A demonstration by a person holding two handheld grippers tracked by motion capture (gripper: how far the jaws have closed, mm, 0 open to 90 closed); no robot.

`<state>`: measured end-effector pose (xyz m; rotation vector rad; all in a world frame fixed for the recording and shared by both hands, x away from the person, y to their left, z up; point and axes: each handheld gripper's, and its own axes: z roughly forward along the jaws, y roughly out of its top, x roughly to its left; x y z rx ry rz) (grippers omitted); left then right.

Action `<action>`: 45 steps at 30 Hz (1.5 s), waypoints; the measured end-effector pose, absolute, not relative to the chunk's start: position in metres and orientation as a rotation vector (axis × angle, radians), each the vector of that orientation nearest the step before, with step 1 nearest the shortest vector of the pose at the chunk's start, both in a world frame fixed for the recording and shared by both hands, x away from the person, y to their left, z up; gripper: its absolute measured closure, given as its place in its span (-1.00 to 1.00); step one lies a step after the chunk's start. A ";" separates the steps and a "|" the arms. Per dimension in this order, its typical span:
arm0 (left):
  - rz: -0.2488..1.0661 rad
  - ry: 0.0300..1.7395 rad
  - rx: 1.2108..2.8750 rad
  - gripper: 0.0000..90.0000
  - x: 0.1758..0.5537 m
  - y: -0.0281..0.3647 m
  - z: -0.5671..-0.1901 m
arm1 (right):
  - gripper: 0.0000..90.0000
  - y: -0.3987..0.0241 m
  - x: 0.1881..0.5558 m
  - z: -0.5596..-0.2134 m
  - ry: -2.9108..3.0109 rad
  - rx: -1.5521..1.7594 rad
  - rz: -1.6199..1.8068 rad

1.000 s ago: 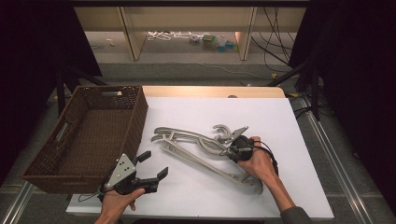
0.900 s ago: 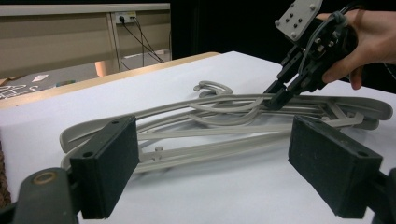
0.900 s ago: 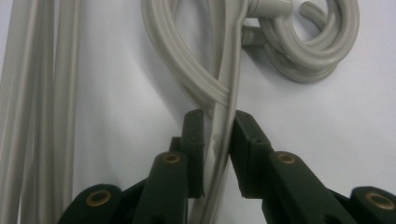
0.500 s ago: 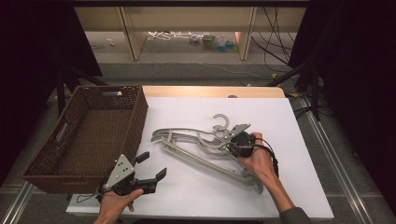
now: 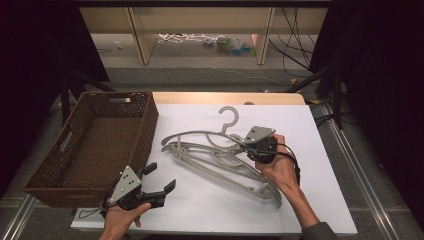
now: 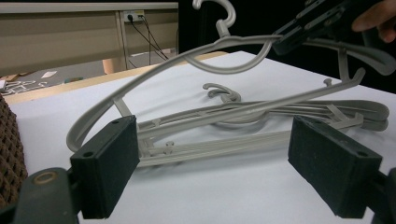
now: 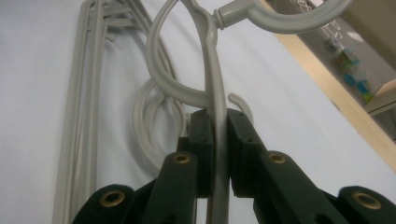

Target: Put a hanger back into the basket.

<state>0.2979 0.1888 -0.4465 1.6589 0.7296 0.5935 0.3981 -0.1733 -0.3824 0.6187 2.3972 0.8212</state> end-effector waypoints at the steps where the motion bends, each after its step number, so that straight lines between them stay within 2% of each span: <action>1: 0.593 0.729 1.654 -0.64 0.298 0.188 -0.446 | 0.83 -0.174 0.397 -0.380 2.397 0.607 0.822; 8: 0.579 0.730 1.655 -0.63 0.299 0.183 -0.443 | 0.83 -0.181 0.381 -0.364 2.399 0.511 0.871; 17: 0.539 0.718 1.654 -0.62 0.306 0.174 -0.432 | 0.83 -0.195 0.358 -0.360 2.424 0.468 0.912; 26: 0.538 0.675 1.712 -0.63 0.326 0.145 -0.406 | 0.83 -0.205 0.340 -0.363 2.452 0.428 0.903; 29: 0.493 0.642 1.754 -0.63 0.329 0.132 -0.397 | 0.83 -0.208 0.335 -0.361 2.453 0.410 0.920; 33: 0.396 0.595 1.831 -0.56 0.334 0.115 -0.389 | 0.83 -0.207 0.329 -0.360 2.464 0.370 0.936; 45: 0.333 0.524 2.001 -0.24 0.348 0.091 -0.388 | 0.83 -0.191 0.318 -0.358 2.502 0.262 0.942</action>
